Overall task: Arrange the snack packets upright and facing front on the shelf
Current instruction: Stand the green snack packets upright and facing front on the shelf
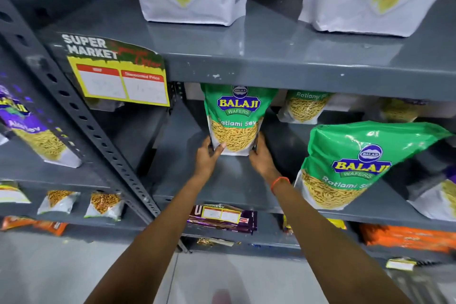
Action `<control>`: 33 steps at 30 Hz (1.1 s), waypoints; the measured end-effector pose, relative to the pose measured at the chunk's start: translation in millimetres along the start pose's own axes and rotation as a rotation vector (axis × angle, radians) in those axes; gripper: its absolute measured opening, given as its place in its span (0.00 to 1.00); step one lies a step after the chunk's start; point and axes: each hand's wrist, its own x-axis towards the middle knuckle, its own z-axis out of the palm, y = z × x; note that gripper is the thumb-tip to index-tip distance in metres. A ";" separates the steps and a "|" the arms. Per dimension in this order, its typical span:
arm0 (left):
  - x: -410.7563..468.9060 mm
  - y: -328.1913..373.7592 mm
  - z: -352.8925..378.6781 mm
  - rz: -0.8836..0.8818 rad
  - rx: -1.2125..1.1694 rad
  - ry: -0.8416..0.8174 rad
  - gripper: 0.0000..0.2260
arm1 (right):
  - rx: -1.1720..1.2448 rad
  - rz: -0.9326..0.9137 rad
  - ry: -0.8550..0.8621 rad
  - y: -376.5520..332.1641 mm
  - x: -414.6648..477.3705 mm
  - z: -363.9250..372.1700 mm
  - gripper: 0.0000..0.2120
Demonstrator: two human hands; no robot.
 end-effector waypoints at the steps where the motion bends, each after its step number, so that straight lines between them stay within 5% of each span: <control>1: -3.4 -0.3 -0.2 0.003 -0.004 0.011 0.17 | 0.007 -0.004 0.007 1.6 -4.0 0.9 0.27; 12: -85.1 -8.0 -27.3 -0.028 -0.042 -0.065 0.16 | -0.035 -0.082 0.054 10.9 -105.5 7.6 0.25; 28: -121.3 9.1 -33.5 -0.062 0.016 -0.054 0.16 | -0.112 -0.050 0.006 12.9 -131.0 9.4 0.26; 33: -139.2 18.8 -26.0 -0.122 0.335 -0.005 0.12 | -0.329 -0.090 -0.021 6.2 -139.6 -7.7 0.28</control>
